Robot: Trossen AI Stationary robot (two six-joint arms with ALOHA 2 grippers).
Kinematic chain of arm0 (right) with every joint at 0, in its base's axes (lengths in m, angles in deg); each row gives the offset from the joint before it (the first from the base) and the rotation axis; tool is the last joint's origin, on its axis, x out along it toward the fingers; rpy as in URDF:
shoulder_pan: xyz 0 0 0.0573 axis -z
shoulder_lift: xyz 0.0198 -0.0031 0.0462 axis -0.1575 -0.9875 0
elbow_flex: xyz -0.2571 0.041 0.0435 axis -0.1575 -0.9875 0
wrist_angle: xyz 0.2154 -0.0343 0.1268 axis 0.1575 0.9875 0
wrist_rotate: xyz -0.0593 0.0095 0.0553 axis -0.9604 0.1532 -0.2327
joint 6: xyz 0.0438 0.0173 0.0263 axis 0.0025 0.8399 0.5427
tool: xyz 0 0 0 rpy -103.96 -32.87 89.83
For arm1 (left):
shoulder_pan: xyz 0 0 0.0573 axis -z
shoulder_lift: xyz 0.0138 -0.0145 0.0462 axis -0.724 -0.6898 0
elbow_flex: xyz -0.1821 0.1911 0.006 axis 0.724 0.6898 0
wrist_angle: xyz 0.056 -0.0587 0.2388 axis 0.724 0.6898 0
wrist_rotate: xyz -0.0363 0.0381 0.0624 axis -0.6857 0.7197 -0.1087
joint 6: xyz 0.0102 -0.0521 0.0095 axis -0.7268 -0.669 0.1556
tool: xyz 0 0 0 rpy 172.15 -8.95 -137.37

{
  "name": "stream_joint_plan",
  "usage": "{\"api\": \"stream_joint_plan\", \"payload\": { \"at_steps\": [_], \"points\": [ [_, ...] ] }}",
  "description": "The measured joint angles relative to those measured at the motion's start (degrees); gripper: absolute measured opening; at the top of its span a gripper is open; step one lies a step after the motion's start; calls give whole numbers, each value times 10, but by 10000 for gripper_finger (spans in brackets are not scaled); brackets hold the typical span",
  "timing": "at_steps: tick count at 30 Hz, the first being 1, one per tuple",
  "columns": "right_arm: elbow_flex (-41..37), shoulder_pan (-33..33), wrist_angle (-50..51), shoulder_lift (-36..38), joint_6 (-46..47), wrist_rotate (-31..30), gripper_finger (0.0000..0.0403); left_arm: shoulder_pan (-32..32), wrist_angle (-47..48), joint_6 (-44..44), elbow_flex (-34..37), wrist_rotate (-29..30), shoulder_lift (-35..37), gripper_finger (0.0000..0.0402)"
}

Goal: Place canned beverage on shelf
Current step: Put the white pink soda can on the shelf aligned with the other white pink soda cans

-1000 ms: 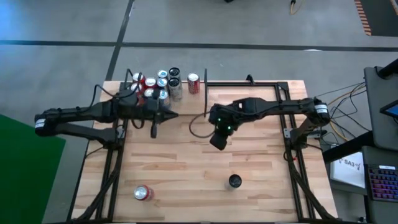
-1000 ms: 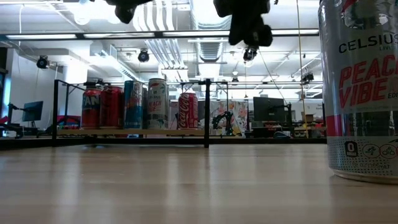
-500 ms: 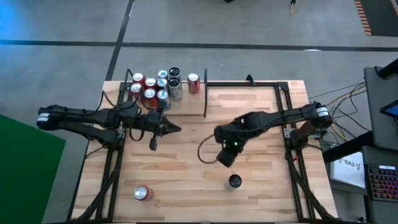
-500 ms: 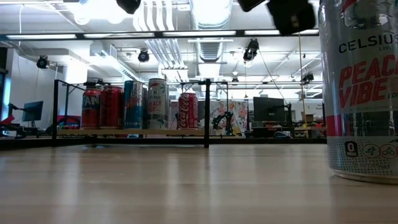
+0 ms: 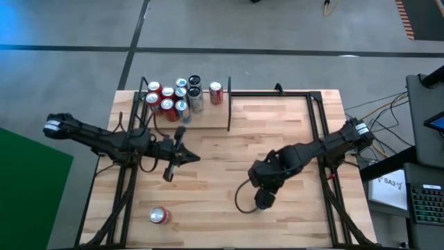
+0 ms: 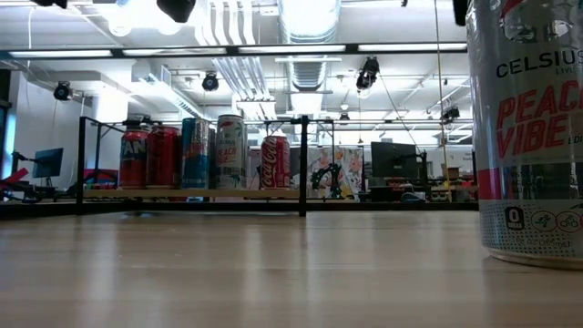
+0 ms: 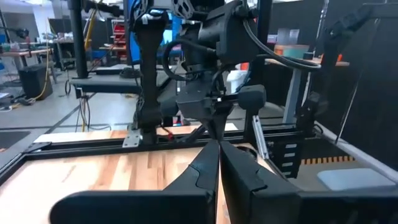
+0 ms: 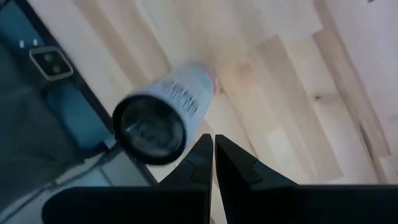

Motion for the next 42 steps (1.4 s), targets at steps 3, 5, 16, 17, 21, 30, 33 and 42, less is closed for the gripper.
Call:
{"api": "stream_joint_plan", "payload": {
  "at_steps": [3,5,16,17,21,30,33,42],
  "points": [
    [-1,-22,0,0,-14,-6,9,14,-7,0,4,4,-1,0],
    [-2,-35,-6,0,-41,-24,9,21,-13,0,5,4,-3,0],
    [-4,-94,-101,0,-214,-160,9,52,-36,0,10,5,-9,0],
    [-4,-99,-110,0,-222,-181,9,54,-36,3,10,5,-9,0],
    [-5,-122,-120,0,-243,-261,9,59,-36,11,10,5,-9,0],
    [-21,-172,-147,4,-246,-349,9,60,-36,12,10,5,-9,0],
    [-37,-184,-171,5,-248,-362,9,60,-36,12,10,5,-9,0],
    [-108,-193,-288,27,-312,-391,9,60,-39,11,10,5,-9,0]
  ]
}}
